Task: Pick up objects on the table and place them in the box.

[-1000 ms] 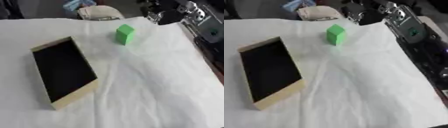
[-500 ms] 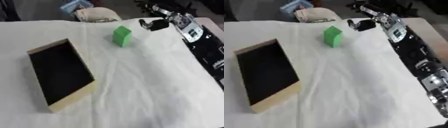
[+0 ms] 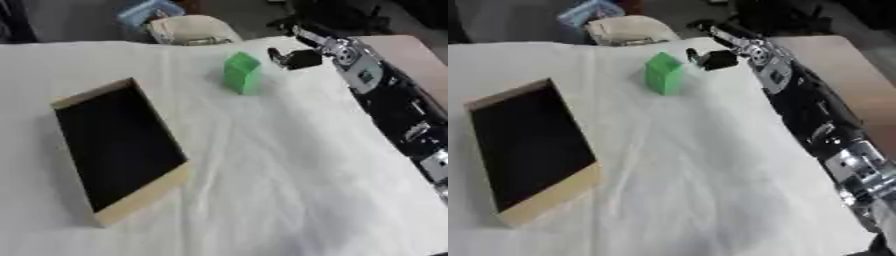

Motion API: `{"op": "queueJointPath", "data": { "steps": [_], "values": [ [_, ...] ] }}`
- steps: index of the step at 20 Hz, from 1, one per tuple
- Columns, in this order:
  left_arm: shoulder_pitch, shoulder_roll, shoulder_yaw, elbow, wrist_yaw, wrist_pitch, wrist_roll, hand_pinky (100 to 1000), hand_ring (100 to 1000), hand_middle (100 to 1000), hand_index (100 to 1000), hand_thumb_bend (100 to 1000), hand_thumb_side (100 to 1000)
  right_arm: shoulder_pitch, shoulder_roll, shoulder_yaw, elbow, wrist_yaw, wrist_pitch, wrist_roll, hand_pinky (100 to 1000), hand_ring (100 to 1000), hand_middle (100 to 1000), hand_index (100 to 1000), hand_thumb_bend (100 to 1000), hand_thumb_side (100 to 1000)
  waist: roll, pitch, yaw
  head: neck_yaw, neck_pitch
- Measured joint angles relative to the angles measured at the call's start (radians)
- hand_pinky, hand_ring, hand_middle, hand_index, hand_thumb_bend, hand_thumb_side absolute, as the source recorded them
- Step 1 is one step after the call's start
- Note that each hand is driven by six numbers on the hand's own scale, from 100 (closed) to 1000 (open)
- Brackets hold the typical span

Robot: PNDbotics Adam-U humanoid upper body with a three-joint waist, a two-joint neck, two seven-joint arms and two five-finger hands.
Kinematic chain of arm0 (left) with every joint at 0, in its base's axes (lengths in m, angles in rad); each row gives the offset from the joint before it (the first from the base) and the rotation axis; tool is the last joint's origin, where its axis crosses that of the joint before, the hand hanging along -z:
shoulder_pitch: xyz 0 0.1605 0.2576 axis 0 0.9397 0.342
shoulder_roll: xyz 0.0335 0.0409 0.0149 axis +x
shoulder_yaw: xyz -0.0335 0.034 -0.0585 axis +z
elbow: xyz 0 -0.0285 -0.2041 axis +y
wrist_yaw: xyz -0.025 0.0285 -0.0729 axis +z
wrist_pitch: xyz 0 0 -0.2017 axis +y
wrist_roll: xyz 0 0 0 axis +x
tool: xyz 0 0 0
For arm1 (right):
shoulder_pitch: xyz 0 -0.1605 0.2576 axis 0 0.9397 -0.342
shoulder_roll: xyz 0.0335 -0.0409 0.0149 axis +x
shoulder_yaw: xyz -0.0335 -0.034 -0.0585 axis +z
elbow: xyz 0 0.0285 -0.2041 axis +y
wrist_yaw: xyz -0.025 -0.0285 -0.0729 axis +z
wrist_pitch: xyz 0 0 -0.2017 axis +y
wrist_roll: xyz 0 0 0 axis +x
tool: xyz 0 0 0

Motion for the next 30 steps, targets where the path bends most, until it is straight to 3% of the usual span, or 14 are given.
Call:
{"op": "queueJointPath", "data": {
  "steps": [13,30],
  "values": [
    [-0.001,0.0,-0.005,0.0,0.0,0.001,-0.002,649,530,519,814,100,814,-0.018,0.026,0.016,0.007,0.066,0.027,-0.014,931,1000,960,1000,100,617,-0.004,0.0,0.006,-0.011,0.0],
    [-0.001,-0.002,-0.006,0.0,0.005,0.0,-0.01,648,530,517,815,100,814,-0.057,0.079,0.063,-0.041,0.242,-0.009,0.061,943,1000,965,1000,100,675,0.001,0.002,0.009,-0.034,0.0]
  ]
}}
